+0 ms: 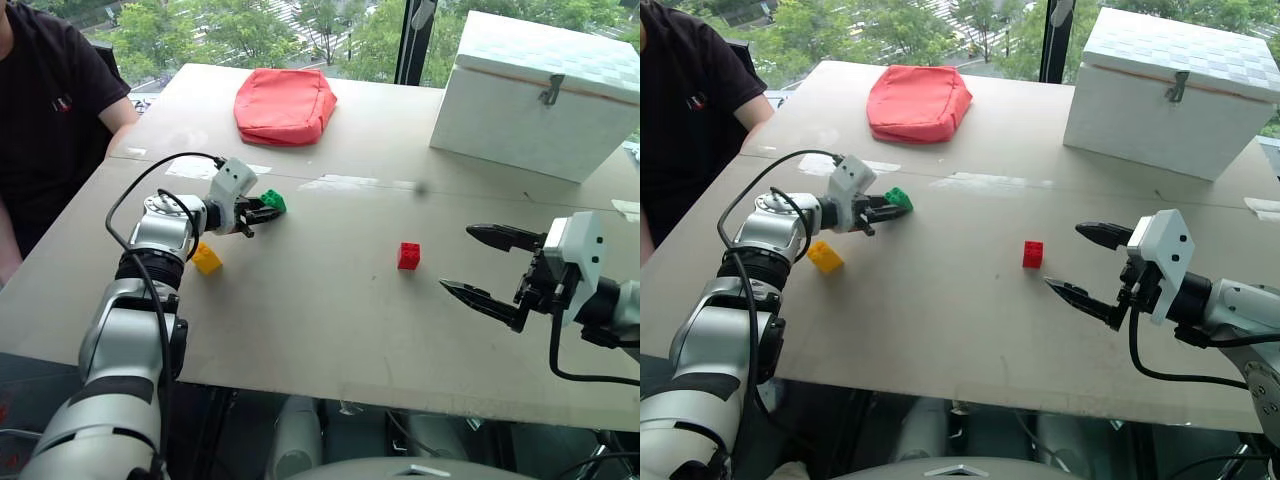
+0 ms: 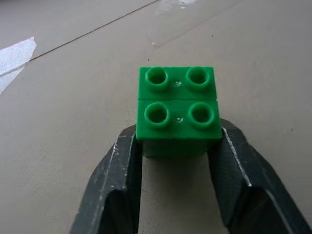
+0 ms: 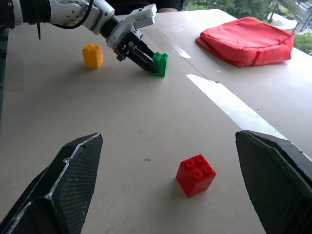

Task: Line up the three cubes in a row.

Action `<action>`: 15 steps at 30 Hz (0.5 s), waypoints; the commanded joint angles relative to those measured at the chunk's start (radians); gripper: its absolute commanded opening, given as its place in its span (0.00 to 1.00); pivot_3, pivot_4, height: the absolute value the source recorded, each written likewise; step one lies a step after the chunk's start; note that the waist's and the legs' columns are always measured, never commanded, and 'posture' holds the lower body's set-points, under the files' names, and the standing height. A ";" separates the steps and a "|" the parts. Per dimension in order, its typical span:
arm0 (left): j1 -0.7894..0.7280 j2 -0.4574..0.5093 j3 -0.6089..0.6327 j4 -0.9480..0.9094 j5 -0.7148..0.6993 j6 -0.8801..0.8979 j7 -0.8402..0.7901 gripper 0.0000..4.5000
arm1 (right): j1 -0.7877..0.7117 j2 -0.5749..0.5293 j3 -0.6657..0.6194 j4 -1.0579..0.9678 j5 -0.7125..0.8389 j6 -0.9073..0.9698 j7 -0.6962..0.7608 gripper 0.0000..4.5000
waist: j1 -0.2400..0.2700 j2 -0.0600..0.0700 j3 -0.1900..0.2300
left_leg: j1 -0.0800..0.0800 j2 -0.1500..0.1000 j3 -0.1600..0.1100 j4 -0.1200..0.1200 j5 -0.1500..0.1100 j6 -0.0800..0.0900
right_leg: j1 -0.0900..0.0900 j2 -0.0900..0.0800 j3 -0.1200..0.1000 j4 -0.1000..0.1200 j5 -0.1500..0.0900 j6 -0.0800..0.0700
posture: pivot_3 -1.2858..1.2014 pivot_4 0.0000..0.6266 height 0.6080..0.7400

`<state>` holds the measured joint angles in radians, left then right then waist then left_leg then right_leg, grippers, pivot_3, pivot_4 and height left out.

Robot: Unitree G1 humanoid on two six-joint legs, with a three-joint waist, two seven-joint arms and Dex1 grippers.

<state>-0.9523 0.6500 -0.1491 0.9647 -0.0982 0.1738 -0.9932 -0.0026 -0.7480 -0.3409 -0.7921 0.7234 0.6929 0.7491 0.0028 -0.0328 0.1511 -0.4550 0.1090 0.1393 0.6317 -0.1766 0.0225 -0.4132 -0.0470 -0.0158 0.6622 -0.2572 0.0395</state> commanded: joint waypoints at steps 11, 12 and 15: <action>0.044 -0.073 -0.110 -0.372 -0.009 -0.040 -0.482 0.29 | 0.206 -0.027 -0.176 -0.086 0.042 -0.058 0.000 1.00 | 0.012 0.000 0.000 | -0.005 0.000 -0.009 0.005 0.000 0.000 | 0.003 0.000 -0.007 0.000 0.000 0.000 | 0.52 0.24 1.00; 0.041 -0.091 -0.123 -0.365 0.005 -0.055 -0.477 0.29 | 0.221 -0.023 -0.187 -0.079 0.037 -0.071 0.007 1.00 | 0.012 0.000 0.000 | -0.005 0.000 -0.010 0.005 0.000 0.000 | 0.003 0.000 -0.008 0.001 0.000 0.000 | 0.52 0.24 1.00; 0.016 -0.136 -0.161 -0.298 0.048 -0.097 -0.479 0.29 | 0.294 -0.013 -0.214 -0.053 -0.003 -0.137 0.057 1.00 | 0.012 0.001 -0.001 | -0.004 0.000 -0.012 0.006 0.000 0.000 | 0.004 0.001 -0.010 0.001 0.000 0.000 | 0.52 0.24 1.00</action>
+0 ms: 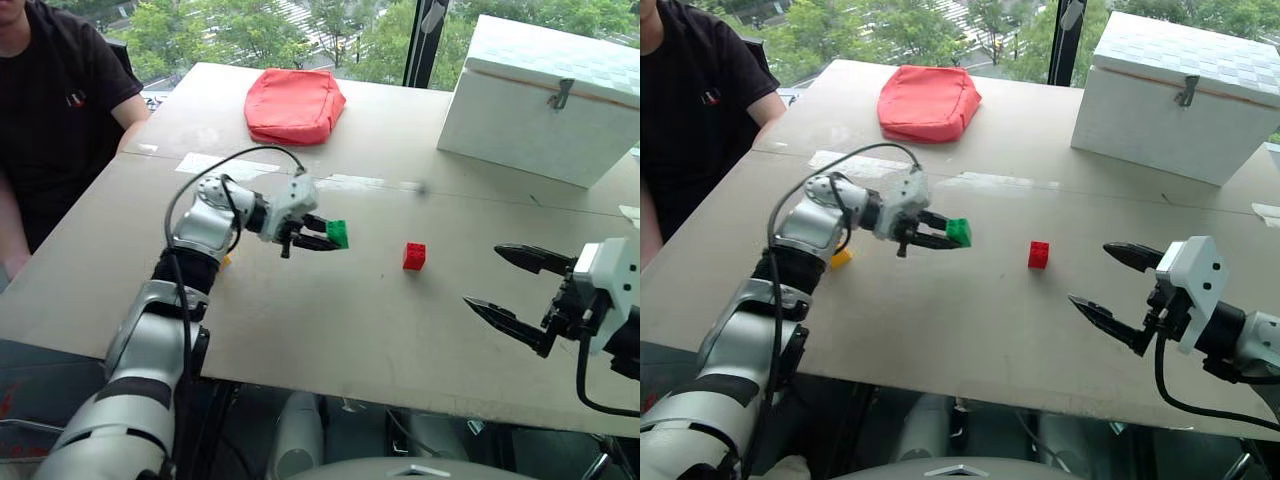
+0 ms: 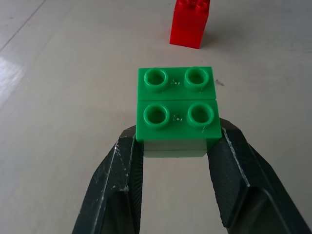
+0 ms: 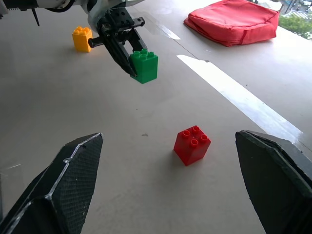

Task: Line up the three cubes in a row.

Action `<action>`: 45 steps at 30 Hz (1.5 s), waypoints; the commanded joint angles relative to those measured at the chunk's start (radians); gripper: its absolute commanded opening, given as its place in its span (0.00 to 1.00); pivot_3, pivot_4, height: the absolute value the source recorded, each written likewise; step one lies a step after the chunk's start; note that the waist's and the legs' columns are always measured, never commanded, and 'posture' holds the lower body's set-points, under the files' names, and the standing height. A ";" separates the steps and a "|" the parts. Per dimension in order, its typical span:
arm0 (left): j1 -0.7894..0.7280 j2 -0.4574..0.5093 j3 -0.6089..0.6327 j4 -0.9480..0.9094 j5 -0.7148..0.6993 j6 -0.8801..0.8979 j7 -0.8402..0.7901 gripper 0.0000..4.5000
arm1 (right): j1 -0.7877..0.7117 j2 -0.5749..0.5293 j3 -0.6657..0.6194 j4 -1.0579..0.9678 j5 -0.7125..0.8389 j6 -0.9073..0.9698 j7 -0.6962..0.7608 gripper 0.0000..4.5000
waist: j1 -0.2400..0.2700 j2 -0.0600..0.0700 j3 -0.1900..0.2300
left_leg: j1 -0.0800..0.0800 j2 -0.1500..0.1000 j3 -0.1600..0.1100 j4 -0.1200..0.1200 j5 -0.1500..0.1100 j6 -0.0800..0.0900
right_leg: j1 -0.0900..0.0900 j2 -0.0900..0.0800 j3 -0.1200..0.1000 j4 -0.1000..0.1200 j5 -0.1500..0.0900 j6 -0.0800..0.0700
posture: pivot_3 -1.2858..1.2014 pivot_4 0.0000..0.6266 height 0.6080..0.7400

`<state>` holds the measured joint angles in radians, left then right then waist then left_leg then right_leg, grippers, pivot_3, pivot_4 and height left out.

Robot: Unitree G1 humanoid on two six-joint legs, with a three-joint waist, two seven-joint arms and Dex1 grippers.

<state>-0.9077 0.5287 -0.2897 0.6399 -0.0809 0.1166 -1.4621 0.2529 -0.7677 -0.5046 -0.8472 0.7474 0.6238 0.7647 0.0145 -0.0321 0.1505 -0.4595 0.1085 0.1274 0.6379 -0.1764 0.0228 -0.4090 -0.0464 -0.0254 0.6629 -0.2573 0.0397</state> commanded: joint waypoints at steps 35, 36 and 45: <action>0.079 0.177 0.180 -0.214 -0.040 0.108 -0.069 0.87 | 0.104 -0.001 0.015 0.020 -0.016 -0.157 0.085 1.00 | -0.023 0.002 -0.001 | -0.001 0.000 -0.013 0.003 0.000 0.000 | 0.004 0.000 -0.005 0.000 0.000 0.000 | 0.52 0.24 1.00; 0.151 0.222 0.238 -0.354 -0.080 0.234 -0.028 0.87 | 0.070 -0.006 0.046 0.025 -0.008 -0.152 0.086 1.00 | -0.030 0.002 -0.001 | -0.001 0.000 -0.014 0.003 0.000 0.000 | 0.004 0.000 -0.006 0.000 0.000 0.000 | 0.52 0.24 1.00; 0.730 0.259 0.774 -1.006 -0.155 0.789 0.438 0.87 | -0.167 -0.022 0.277 0.113 -0.011 -0.127 0.116 1.00 | -0.019 0.002 -0.001 | 0.011 -0.001 -0.016 0.002 0.000 0.000 | 0.014 -0.001 -0.007 -0.001 -0.003 -0.002 | 0.52 0.24 1.00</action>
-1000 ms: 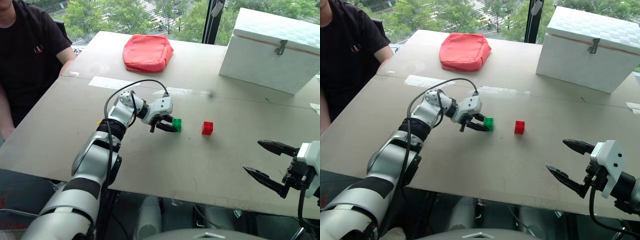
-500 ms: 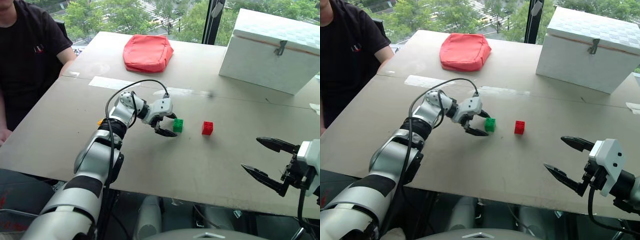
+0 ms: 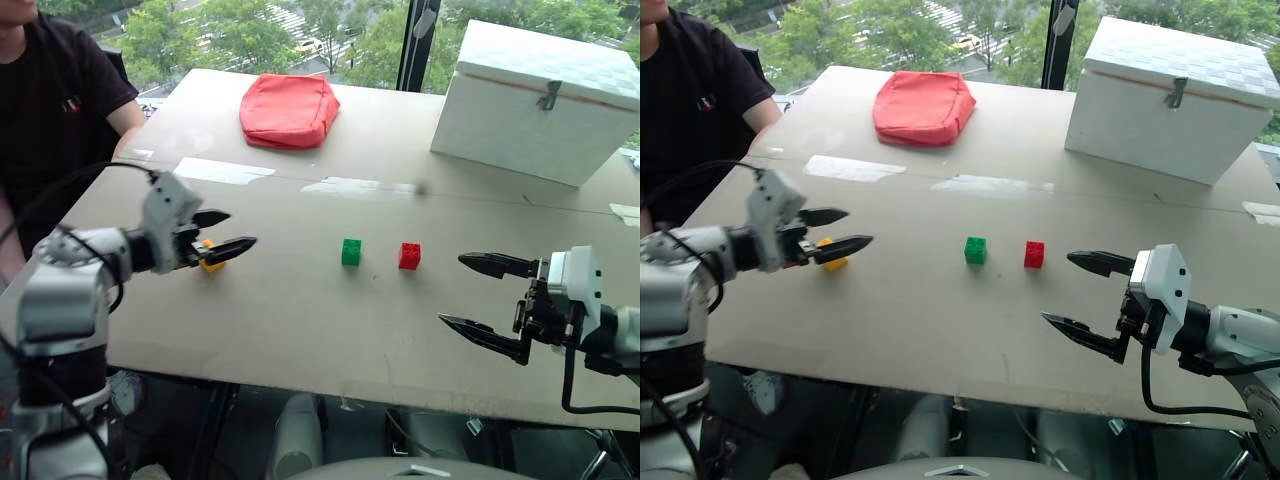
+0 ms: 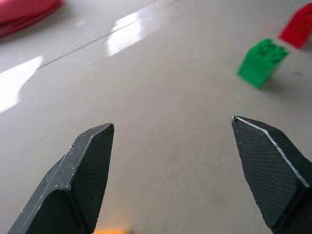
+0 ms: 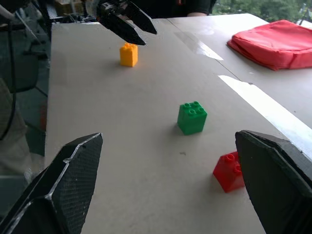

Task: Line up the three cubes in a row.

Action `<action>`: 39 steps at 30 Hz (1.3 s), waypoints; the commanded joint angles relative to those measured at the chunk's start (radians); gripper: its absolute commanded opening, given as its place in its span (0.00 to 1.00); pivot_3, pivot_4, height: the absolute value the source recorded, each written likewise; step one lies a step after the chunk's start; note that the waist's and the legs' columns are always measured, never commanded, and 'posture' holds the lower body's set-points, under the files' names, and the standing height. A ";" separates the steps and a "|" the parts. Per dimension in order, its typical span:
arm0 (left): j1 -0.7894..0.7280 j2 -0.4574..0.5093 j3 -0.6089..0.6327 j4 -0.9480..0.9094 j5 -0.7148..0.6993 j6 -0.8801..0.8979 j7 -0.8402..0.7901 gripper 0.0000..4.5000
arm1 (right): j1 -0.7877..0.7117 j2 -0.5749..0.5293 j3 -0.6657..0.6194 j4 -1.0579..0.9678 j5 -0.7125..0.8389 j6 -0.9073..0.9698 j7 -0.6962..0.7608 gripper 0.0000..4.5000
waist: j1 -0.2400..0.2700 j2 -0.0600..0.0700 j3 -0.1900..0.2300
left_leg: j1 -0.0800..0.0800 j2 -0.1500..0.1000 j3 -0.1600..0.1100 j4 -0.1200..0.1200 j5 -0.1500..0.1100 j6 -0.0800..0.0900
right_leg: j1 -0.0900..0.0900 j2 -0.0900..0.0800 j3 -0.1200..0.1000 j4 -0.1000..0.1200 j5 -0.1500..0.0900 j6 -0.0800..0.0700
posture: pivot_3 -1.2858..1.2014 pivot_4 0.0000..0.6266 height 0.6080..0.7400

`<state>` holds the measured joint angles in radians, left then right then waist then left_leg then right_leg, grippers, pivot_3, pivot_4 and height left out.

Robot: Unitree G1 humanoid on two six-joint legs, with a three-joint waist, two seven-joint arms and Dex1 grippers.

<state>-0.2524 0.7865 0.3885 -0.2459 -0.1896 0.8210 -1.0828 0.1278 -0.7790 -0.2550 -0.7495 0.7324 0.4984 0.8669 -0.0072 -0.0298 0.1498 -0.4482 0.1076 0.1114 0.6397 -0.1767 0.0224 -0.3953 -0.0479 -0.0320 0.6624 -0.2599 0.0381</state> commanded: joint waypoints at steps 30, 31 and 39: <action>-0.169 0.135 -0.257 0.712 -0.008 -0.542 -0.100 0.30 | 0.024 -0.040 0.018 -0.051 -0.055 -0.022 -0.011 1.00 | 0.020 0.000 -0.001 | -0.001 -0.001 0.005 -0.003 0.000 0.000 | -0.003 -0.003 -0.002 -0.001 -0.002 -0.004 | 0.52 0.24 1.00; -0.168 0.133 -0.252 0.709 -0.019 -0.553 -0.110 0.28 | 0.032 -0.041 0.011 -0.055 -0.054 -0.023 -0.011 1.00 | 0.020 0.000 -0.001 | -0.001 -0.001 0.005 -0.003 0.000 0.000 | -0.003 -0.003 -0.002 -0.001 -0.002 -0.004 | 0.52 0.24 1.00; -0.323 0.074 -0.376 0.720 -0.041 -0.618 -0.335 0.28 | 0.054 -0.034 -0.028 -0.068 -0.026 -0.009 -0.034 1.00 | 0.027 -0.001 -0.002 | -0.002 -0.001 0.006 -0.003 0.000 0.000 | -0.003 -0.003 -0.003 -0.001 -0.002 -0.004 | 0.52 0.24 1.00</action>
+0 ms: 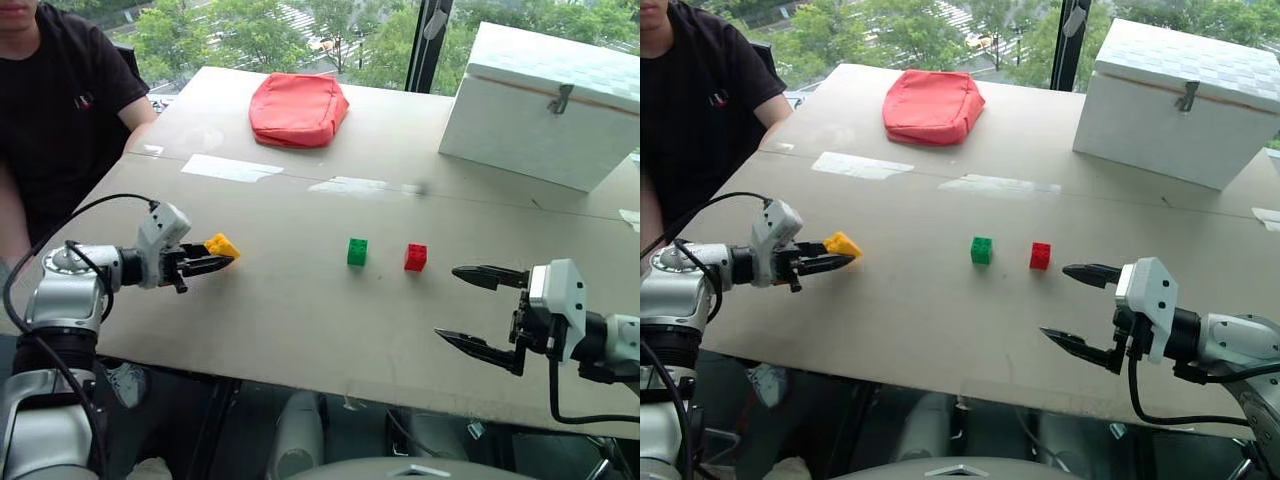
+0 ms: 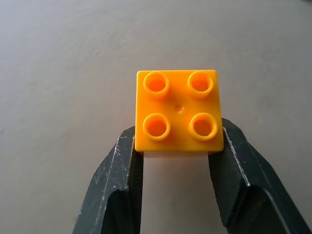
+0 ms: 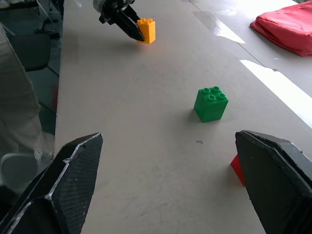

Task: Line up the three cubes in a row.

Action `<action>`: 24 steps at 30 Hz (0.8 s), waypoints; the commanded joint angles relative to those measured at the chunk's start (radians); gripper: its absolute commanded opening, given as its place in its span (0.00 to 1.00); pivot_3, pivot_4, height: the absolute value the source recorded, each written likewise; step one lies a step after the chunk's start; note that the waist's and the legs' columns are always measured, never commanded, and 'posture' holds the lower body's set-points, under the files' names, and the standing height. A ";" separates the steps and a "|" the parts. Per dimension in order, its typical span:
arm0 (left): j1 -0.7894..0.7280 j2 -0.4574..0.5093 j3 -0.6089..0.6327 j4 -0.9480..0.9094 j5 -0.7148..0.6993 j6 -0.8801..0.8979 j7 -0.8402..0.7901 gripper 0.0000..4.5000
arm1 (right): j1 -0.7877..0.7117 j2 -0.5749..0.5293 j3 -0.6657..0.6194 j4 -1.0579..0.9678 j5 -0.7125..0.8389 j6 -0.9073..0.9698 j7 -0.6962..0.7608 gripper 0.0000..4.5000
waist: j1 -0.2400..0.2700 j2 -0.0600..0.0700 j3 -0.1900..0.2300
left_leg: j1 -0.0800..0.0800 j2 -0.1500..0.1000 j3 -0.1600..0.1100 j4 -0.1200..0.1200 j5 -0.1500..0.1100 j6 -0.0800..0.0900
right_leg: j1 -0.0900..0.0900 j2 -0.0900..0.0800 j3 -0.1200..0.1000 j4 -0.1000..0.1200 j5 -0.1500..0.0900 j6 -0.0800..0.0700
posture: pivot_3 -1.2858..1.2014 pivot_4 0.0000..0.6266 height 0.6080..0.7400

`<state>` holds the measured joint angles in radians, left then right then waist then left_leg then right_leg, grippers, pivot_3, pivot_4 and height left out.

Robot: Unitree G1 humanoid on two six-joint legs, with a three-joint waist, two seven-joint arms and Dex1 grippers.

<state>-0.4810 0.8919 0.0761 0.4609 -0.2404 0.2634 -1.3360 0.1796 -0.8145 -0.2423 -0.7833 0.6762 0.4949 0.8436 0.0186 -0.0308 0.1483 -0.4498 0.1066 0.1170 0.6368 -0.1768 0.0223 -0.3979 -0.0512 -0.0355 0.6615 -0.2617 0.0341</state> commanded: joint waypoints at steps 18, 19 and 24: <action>-0.536 -0.261 -0.260 0.660 0.256 -0.544 -0.234 0.28 | 0.051 -0.002 -0.097 -0.054 0.052 -0.014 -0.024 1.00 | -0.003 -0.001 0.000 | -0.002 -0.001 -0.002 0.002 0.000 0.000 | 0.001 0.003 0.001 0.000 0.002 0.004 | 0.52 0.24 1.00; -0.544 -0.268 -0.260 0.671 0.262 -0.555 -0.235 0.28 | 0.054 -0.002 -0.100 -0.056 0.053 -0.014 -0.025 1.00 | -0.003 -0.001 0.000 | -0.003 -0.001 -0.002 0.002 0.000 0.000 | 0.001 0.003 0.001 0.000 0.002 0.004 | 0.52 0.24 1.00; -0.585 -0.291 -0.275 0.720 0.306 -0.614 -0.235 0.28 | 0.068 -0.001 -0.113 -0.065 0.056 -0.013 -0.031 1.00 | -0.006 -0.001 0.000 | -0.003 -0.001 -0.002 0.002 0.000 0.000 | 0.001 0.003 0.000 0.000 0.002 0.004 | 0.52 0.24 1.00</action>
<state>-1.0344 0.5986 -0.2002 1.1744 0.0559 -0.3195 -1.5662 0.2465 -0.8111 -0.3260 -0.8118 0.7243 0.4958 0.8184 0.0127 -0.0316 0.1480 -0.4526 0.1058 0.1146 0.6388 -0.1767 0.0226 -0.3967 -0.0480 -0.0350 0.6618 -0.2596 0.0380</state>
